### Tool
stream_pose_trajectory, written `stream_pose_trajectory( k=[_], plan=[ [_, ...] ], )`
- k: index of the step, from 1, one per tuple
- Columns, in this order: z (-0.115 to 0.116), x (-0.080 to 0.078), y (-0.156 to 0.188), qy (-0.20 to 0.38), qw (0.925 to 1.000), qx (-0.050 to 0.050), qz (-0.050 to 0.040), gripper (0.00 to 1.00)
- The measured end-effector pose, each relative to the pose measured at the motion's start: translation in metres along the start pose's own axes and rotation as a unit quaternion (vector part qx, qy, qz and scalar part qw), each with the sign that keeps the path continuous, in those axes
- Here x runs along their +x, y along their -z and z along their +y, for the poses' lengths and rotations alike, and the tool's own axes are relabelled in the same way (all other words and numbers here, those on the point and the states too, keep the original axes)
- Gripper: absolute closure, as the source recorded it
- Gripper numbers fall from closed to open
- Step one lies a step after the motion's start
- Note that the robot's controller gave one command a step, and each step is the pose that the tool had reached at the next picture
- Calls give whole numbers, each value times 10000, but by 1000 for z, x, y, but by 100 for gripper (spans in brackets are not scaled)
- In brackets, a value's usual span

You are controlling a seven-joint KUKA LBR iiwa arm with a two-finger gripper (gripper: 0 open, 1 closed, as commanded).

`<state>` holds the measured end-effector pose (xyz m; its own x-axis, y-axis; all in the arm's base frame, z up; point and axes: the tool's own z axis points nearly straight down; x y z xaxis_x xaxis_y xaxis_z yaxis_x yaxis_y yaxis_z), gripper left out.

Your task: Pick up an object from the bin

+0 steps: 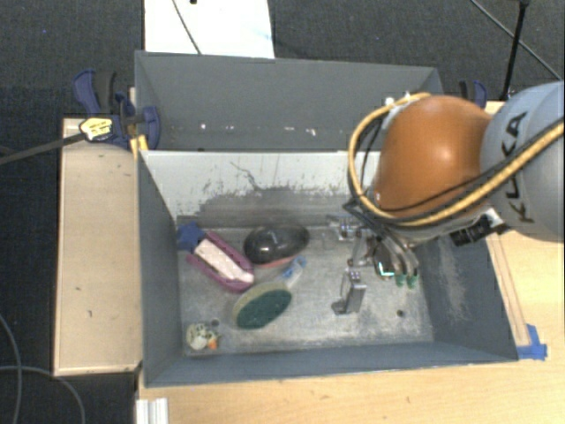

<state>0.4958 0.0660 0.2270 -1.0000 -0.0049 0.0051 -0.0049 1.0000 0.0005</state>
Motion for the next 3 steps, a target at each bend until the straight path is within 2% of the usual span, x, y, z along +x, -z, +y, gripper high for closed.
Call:
stream_pose_trajectory(
  k=[1,2,3],
  plan=[
    [59,-13,-32,-2049,9788,-11,-12,0],
    [58,3,-56,-2521,9677,-2,-11,0],
    [50,-10,4,-2288,9734,-22,-64,0]
  ],
)
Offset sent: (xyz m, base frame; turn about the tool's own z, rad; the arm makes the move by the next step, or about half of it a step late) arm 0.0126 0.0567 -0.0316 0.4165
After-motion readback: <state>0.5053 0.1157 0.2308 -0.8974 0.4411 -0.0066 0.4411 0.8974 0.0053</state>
